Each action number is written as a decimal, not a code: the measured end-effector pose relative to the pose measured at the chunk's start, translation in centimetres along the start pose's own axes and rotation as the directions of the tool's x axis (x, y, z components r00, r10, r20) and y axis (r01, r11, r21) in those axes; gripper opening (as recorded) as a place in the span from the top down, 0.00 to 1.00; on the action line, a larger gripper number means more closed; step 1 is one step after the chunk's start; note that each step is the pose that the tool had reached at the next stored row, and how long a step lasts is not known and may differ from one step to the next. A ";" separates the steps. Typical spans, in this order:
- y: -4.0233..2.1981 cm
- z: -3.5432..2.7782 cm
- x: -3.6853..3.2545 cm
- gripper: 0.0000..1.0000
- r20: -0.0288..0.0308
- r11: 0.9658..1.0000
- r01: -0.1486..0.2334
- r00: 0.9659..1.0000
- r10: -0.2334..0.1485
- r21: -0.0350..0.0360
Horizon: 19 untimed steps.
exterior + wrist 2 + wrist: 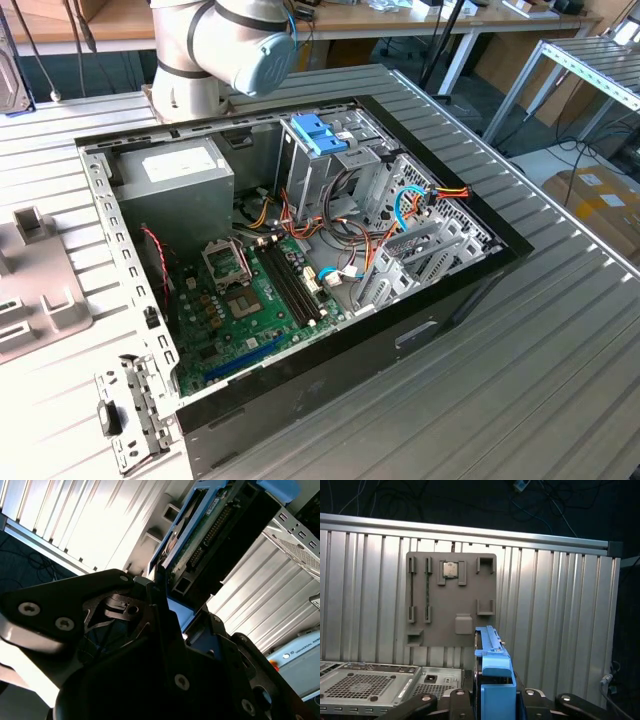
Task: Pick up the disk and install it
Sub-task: 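Pick up the disk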
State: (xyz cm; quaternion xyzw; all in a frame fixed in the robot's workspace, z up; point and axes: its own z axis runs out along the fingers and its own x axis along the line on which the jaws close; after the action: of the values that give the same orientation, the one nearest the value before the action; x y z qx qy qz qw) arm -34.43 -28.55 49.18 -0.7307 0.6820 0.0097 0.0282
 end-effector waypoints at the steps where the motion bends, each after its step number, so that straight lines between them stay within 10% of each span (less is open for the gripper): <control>1: -0.09 0.01 0.01 0.63 0.000 1.000 0.000 1.000 0.000 0.000; 19: -1.39 0.04 0.10 0.63 0.000 1.000 0.000 1.000 0.000 0.000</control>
State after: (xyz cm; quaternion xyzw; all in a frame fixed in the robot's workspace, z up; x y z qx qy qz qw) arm -33.03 -28.55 49.17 -0.7308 0.6820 0.0097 0.0282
